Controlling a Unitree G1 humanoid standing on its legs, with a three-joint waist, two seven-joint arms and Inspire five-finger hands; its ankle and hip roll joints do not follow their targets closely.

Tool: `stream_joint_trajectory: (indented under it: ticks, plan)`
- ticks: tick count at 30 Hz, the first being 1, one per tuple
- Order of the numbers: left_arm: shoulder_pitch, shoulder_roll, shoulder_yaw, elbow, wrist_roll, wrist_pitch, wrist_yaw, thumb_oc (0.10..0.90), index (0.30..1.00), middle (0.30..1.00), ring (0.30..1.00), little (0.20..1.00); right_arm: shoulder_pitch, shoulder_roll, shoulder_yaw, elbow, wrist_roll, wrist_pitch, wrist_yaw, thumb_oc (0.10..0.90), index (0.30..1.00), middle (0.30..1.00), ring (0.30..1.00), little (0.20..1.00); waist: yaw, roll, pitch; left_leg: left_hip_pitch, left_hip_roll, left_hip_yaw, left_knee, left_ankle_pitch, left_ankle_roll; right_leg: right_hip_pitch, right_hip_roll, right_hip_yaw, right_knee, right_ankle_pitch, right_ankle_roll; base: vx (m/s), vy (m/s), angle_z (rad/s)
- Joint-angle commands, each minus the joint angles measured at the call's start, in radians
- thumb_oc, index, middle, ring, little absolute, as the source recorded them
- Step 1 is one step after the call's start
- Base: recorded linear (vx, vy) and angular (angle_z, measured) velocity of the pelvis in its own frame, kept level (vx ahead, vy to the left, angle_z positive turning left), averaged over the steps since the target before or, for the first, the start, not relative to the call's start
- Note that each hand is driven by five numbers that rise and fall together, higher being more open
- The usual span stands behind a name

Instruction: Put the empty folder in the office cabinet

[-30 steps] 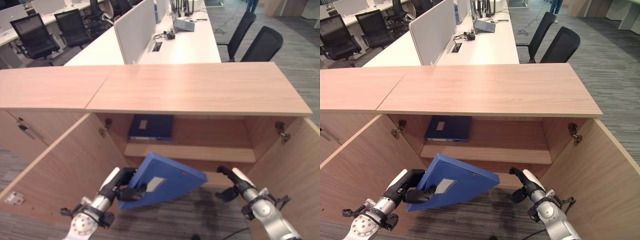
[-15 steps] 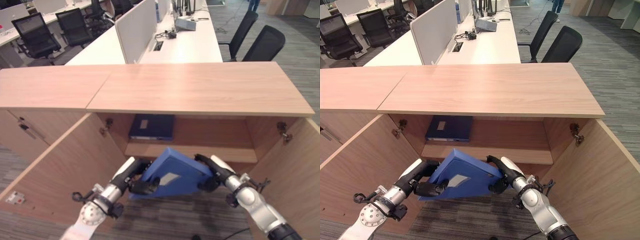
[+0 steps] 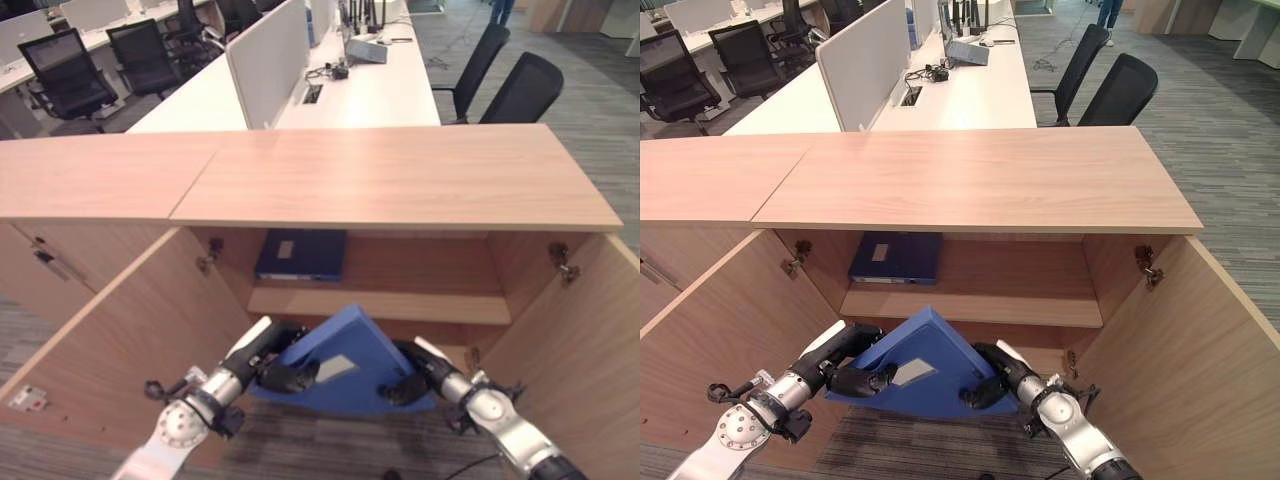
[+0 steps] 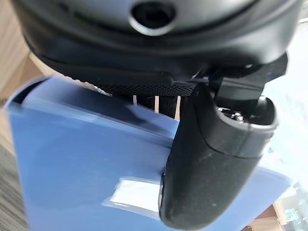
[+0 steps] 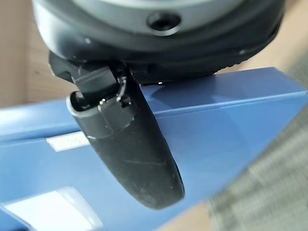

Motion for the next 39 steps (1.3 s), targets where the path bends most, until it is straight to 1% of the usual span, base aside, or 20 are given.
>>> stream_joint_trajectory:
  ticks: [1,4,6,11,12,13,14,17,18,20,22,23,24,25,26,27,30,35,38,39]
  plan:
    - [-0.179,-0.116,-0.069,-0.129,-0.297,-0.142,-0.016,0.4,0.3,0.3,0.3,0.3,-0.058,0.191,0.066,-0.017,0.296,-0.049,0.053,0.4,0.3,0.3,0.3,0.3,-0.013,-0.062,-0.066,-0.008,-0.023,-0.034,-0.007,-0.099,-0.036,0.085,-0.039,-0.014,0.007,-0.113,0.073,-0.01,0.002,-0.04]
    - [-0.174,-0.126,-0.092,-0.111,-0.339,-0.133,-0.028,0.4,0.3,0.3,0.3,0.3,-0.026,0.226,0.086,0.023,0.425,-0.026,0.072,0.4,0.3,0.3,0.3,0.3,-0.014,-0.065,-0.064,-0.008,-0.023,-0.031,-0.007,-0.098,-0.038,0.085,-0.037,-0.013,0.007,-0.112,0.074,-0.01,0.001,-0.03]
    - [-0.172,-0.129,-0.097,-0.098,-0.357,-0.127,-0.035,0.4,0.3,0.3,0.3,0.3,-0.015,0.23,0.087,0.031,0.456,-0.022,0.079,0.4,0.3,0.3,0.3,0.3,-0.014,-0.066,-0.064,-0.008,-0.023,-0.031,-0.007,-0.098,-0.039,0.086,-0.037,-0.012,0.007,-0.112,0.074,0.0,0.0,0.0]
    - [-0.158,-0.12,-0.095,-0.078,-0.373,-0.12,-0.052,0.4,0.3,0.3,0.3,0.3,0.011,0.214,0.074,0.041,0.459,-0.015,0.092,0.4,0.3,0.3,0.3,0.3,-0.014,-0.067,-0.065,-0.007,-0.022,-0.029,-0.007,-0.099,-0.041,0.085,-0.037,-0.013,0.007,-0.112,0.075,0.0,0.0,0.0]
    - [-0.138,-0.121,-0.088,-0.061,-0.381,-0.111,-0.057,0.442,0.364,0.364,0.364,0.364,0.031,0.198,0.054,0.046,0.443,-0.012,0.093,0.4,0.3,0.3,0.3,0.3,-0.015,-0.068,-0.066,-0.006,-0.021,-0.029,-0.007,-0.099,-0.041,0.085,-0.037,-0.014,0.007,-0.112,0.075,0.0,0.0,0.0]
    - [-0.127,-0.124,-0.084,-0.048,-0.383,-0.107,-0.06,0.565,0.547,0.547,0.547,0.547,0.043,0.191,0.043,0.049,0.433,-0.011,0.092,0.4,0.3,0.3,0.3,0.3,-0.016,-0.068,-0.065,-0.006,-0.021,-0.029,-0.007,-0.099,-0.041,0.085,-0.037,-0.014,0.007,-0.112,0.075,0.0,0.0,0.0]
    - [-0.127,-0.124,-0.085,-0.048,-0.383,-0.107,-0.06,0.8,0.9,0.9,0.9,0.9,0.043,0.19,0.043,0.049,0.432,-0.011,0.092,0.4,0.3,0.3,0.3,0.3,-0.016,-0.068,-0.066,-0.006,-0.021,-0.029,-0.007,-0.099,-0.041,0.085,-0.036,-0.014,0.007,-0.112,0.075,0.0,0.0,0.0]
    - [-0.082,-0.145,-0.062,0.001,-0.388,-0.089,-0.049,0.8,0.9,0.9,0.9,0.9,0.088,0.175,-0.016,0.079,0.413,-0.006,0.073,0.4,0.3,0.3,0.3,0.3,-0.018,-0.069,-0.065,-0.006,-0.021,-0.031,-0.007,-0.1,-0.04,0.086,-0.037,-0.016,0.007,-0.113,0.075,0.0,0.0,0.0]
    - [-0.047,-0.17,-0.032,0.039,-0.393,-0.076,-0.036,0.8,0.9,0.9,0.9,0.9,0.114,0.17,-0.067,0.092,0.41,-0.006,0.054,0.4,0.3,0.3,0.3,0.3,-0.021,-0.07,-0.062,-0.007,-0.021,-0.032,-0.007,-0.099,-0.04,0.086,-0.037,-0.016,0.007,-0.113,0.074,0.0,0.0,0.0]
    - [-0.029,-0.182,-0.016,0.054,-0.391,-0.068,-0.032,0.8,0.9,0.9,0.9,0.9,0.125,0.167,-0.096,0.098,0.411,-0.008,0.046,0.4,0.3,0.3,0.3,0.3,-0.022,-0.07,-0.062,-0.008,-0.021,-0.032,-0.007,-0.099,-0.039,0.085,-0.036,-0.016,0.007,-0.114,0.075,0.0,0.0,0.0]
    - [0.012,-0.204,0.033,0.082,-0.367,-0.062,-0.014,0.8,0.9,0.9,0.9,0.9,0.145,0.162,-0.161,0.111,0.41,-0.013,0.027,0.4,0.3,0.3,0.3,0.3,-0.023,-0.07,-0.061,-0.008,-0.021,-0.034,-0.007,-0.098,-0.038,0.085,-0.036,-0.017,0.007,-0.115,0.074,0.0,0.0,0.0]
    - [0.049,-0.234,0.074,0.122,-0.347,-0.053,0.006,0.8,0.9,0.9,0.9,0.9,0.162,0.154,-0.222,0.114,0.399,-0.014,0.009,0.4,0.3,0.3,0.3,0.3,-0.024,-0.071,-0.059,-0.009,-0.02,-0.035,-0.007,-0.098,-0.037,0.084,-0.037,-0.02,0.007,-0.115,0.074,0.0,0.0,0.0]
    - [0.049,-0.235,0.074,0.122,-0.346,-0.053,0.006,0.8,0.9,0.9,0.9,0.9,0.162,0.153,-0.222,0.114,0.399,-0.014,0.009,0.4,0.3,0.3,0.3,0.3,-0.025,-0.07,-0.059,-0.009,-0.02,-0.035,-0.007,-0.098,-0.037,0.085,-0.037,-0.02,0.007,-0.115,0.074,0.0,0.0,0.0]
    - [0.066,-0.251,0.096,0.142,-0.341,-0.049,0.014,0.8,0.9,0.9,0.9,0.9,0.168,0.146,-0.254,0.118,0.391,-0.015,0.001,0.4,0.3,0.3,0.3,0.3,-0.025,-0.07,-0.058,-0.009,-0.02,-0.035,-0.007,-0.098,-0.037,0.083,-0.037,-0.021,0.007,-0.115,0.074,0.0,0.0,0.0]
    - [0.095,-0.281,0.143,0.185,-0.31,-0.041,0.036,0.8,0.9,0.9,0.9,0.9,0.179,0.138,-0.309,0.124,0.376,-0.018,-0.019,0.4,0.3,0.3,0.3,0.3,-0.025,-0.07,-0.058,-0.01,-0.02,-0.036,-0.007,-0.099,-0.036,0.083,-0.037,-0.022,0.007,-0.116,0.073,0.0,0.0,0.0]
    - [0.095,-0.281,0.143,0.185,-0.31,-0.041,0.036,0.8,0.9,0.9,0.9,0.9,0.179,0.137,-0.309,0.124,0.376,-0.018,-0.019,0.4,0.3,0.3,0.3,0.3,-0.026,-0.07,-0.058,-0.009,-0.02,-0.036,-0.007,-0.099,-0.036,0.083,-0.037,-0.022,0.007,-0.116,0.073,0.0,0.0,0.0]
    - [0.114,-0.314,0.193,0.264,-0.236,-0.032,0.067,0.8,0.9,0.9,0.9,0.9,0.192,0.131,-0.375,0.129,0.342,-0.016,-0.045,0.4,0.3,0.3,0.3,0.3,-0.027,-0.069,-0.058,-0.012,-0.02,-0.036,-0.007,-0.099,-0.036,0.081,-0.036,-0.024,0.007,-0.119,0.072,0.0,0.0,0.0]
    - [0.088,-0.396,0.201,0.522,-0.328,0.021,0.13,0.8,0.9,0.9,0.9,0.9,0.167,0.143,-0.41,0.159,0.335,-0.008,-0.099,0.4,0.3,0.3,0.3,0.3,-0.032,-0.062,-0.059,-0.019,-0.02,-0.035,-0.007,-0.094,-0.035,0.078,-0.035,-0.026,0.007,-0.119,0.07,0.0,0.0,0.0]
    - [0.082,-0.414,0.187,0.661,-0.33,0.05,0.152,0.8,0.9,0.9,0.9,0.9,0.15,0.156,-0.404,0.173,0.349,-0.002,-0.122,0.4,0.3,0.3,0.3,0.3,-0.036,-0.054,-0.058,-0.021,-0.02,-0.033,-0.007,-0.091,-0.035,0.073,-0.034,-0.024,0.007,-0.117,0.07,0.0,0.0,0.0]
    - [0.069,-0.429,0.178,0.751,-0.356,0.063,0.159,0.8,0.9,0.9,0.9,0.9,0.131,0.158,-0.377,0.204,0.339,0.007,-0.132,0.4,0.3,0.3,0.3,0.3,-0.036,-0.053,-0.059,-0.023,-0.02,-0.033,-0.007,-0.089,-0.036,0.071,-0.033,-0.024,0.007,-0.117,0.069,0.0,0.0,0.0]
